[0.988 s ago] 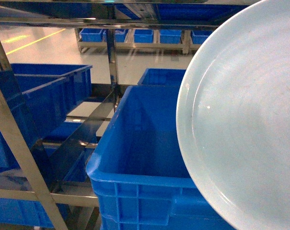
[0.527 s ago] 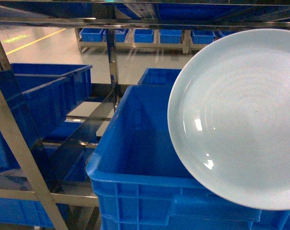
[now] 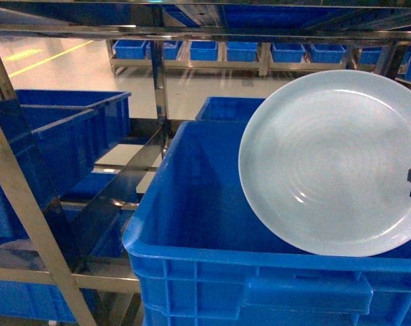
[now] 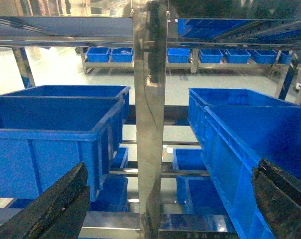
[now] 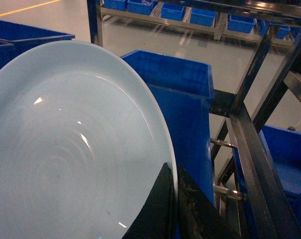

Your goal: Place blue tray on left shelf second layer neatly

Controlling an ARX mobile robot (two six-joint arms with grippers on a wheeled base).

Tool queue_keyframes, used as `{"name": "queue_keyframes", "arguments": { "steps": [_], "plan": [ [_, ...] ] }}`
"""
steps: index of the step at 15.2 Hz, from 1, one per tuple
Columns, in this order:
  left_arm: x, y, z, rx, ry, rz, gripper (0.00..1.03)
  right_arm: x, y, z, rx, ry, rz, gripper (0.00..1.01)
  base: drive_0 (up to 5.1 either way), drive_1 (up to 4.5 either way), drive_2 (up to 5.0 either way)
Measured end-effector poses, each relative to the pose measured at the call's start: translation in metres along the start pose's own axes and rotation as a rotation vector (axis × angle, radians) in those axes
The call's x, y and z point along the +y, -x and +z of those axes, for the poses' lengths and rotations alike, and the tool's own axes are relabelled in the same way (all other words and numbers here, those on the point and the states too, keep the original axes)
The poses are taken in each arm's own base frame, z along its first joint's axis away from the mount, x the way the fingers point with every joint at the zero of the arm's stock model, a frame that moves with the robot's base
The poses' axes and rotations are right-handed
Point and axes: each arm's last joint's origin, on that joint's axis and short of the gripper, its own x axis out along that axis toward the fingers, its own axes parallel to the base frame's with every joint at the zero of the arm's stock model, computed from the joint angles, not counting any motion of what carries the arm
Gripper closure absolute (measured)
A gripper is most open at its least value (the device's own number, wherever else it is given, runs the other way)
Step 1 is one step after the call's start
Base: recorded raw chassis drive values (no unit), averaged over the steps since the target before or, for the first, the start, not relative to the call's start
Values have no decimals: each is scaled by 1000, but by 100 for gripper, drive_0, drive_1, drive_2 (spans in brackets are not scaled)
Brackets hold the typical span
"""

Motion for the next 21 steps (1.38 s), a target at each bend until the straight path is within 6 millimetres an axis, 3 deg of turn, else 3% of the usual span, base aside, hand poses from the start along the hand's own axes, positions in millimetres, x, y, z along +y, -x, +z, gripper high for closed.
{"name": "queue_keyframes", "arguments": {
  "steps": [6,7,8,10,13,17,21],
  "plan": [
    [0,0,0,0,0,0,5,12,-19,-5,-25,-1,27,98,0,0,0],
    [0,0,0,0,0,0,5,16,-19,-5,-24,-5,41,86,0,0,0],
    [0,0,0,0,0,0,5,18,-17,-5,-25,-14,58,60,0,0,0],
    [0,0,0,0,0,0,5,19,-3,-4,-17,-25,67,31,0,0,0],
    [0,0,0,0,0,0,5,21,20,8,-57,-25,72,1,0,0,0],
    [0,0,0,0,0,0,5,21,65,30,-112,-23,90,3,0,0,0],
    [0,0,0,0,0,0,5,14,124,21,-105,-13,73,3,0,0,0]
  ]
}}
